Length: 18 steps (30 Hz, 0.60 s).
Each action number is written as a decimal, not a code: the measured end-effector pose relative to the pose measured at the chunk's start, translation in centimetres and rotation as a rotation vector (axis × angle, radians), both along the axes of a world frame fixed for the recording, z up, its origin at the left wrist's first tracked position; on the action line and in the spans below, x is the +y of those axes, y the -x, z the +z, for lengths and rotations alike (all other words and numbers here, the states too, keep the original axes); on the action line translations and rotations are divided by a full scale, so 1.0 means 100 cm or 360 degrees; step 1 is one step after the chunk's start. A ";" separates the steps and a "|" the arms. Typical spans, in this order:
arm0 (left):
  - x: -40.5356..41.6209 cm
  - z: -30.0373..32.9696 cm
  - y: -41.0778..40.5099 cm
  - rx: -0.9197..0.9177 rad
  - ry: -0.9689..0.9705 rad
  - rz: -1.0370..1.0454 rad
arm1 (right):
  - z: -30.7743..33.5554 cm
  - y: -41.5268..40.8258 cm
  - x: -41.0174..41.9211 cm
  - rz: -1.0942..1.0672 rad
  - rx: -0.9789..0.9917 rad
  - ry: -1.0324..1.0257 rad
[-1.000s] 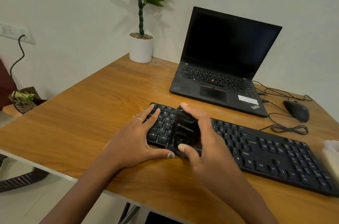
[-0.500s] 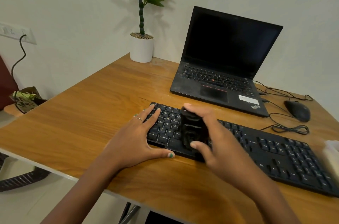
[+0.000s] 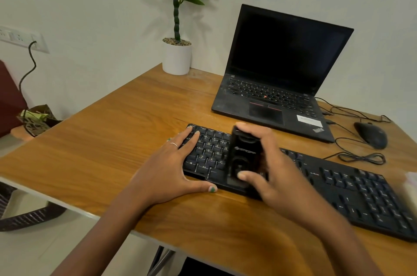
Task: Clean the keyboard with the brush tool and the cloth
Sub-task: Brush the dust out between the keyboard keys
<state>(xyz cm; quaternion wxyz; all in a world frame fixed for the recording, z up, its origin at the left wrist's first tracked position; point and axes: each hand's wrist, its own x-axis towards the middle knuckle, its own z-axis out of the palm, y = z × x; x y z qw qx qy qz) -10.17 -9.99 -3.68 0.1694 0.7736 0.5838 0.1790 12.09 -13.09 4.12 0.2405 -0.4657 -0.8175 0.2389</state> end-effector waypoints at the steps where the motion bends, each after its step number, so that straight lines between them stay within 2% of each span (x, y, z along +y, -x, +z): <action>1: 0.000 -0.001 0.000 -0.0002 -0.0016 -0.0008 | -0.004 0.012 0.001 0.0034 0.0036 -0.0033; 3: 0.001 -0.005 0.001 -0.0054 -0.0063 -0.0026 | -0.008 0.029 0.005 0.0124 0.0070 -0.0089; 9: -0.001 0.002 -0.001 0.0003 -0.0010 -0.0003 | 0.015 -0.001 0.006 0.0090 -0.0210 0.0040; 13: -0.001 0.000 0.000 -0.0012 -0.0018 -0.0004 | 0.011 0.007 0.008 0.0062 -0.0103 0.0056; 18: 0.002 -0.006 0.001 -0.0103 -0.0114 -0.0036 | -0.003 0.033 0.009 0.0162 0.0034 -0.0081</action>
